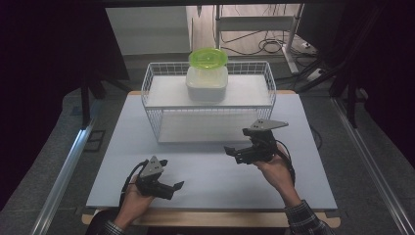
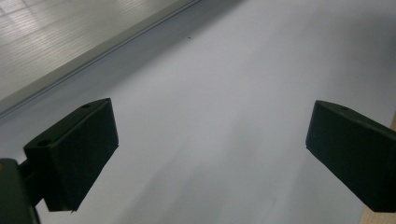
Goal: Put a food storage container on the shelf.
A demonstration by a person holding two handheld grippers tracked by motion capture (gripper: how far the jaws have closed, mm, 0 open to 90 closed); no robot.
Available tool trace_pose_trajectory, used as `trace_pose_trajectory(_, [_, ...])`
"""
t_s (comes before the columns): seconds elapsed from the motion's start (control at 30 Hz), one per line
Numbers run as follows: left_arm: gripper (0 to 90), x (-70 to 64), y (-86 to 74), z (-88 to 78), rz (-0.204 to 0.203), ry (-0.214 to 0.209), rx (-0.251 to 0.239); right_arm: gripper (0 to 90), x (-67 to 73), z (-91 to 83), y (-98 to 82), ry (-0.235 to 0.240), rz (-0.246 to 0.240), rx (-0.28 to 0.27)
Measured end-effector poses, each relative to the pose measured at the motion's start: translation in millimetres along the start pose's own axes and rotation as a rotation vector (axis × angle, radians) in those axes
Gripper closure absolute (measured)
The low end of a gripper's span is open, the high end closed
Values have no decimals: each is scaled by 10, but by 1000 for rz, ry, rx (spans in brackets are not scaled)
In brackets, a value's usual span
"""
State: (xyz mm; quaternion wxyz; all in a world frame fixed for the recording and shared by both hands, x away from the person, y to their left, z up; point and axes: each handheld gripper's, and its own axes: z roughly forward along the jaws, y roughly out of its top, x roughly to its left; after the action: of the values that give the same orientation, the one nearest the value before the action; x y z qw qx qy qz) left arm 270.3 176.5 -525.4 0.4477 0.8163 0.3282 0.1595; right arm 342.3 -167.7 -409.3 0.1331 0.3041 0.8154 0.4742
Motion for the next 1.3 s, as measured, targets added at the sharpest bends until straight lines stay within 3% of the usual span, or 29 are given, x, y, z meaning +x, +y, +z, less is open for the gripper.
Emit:
trace_pose_trajectory(0.3, [22,0,0,-2,1,-1,1,62,-29,-56,-133,-13,19,-6])
trace_pose_trajectory(0.5, [22,0,0,0,3,-3,4,46,-53,-41,-281,-51,14,20])
trace_pose_trajectory(1.3, [21,15,-15,16,4,4,19,0,-213,-90,-920,-157,71,111])
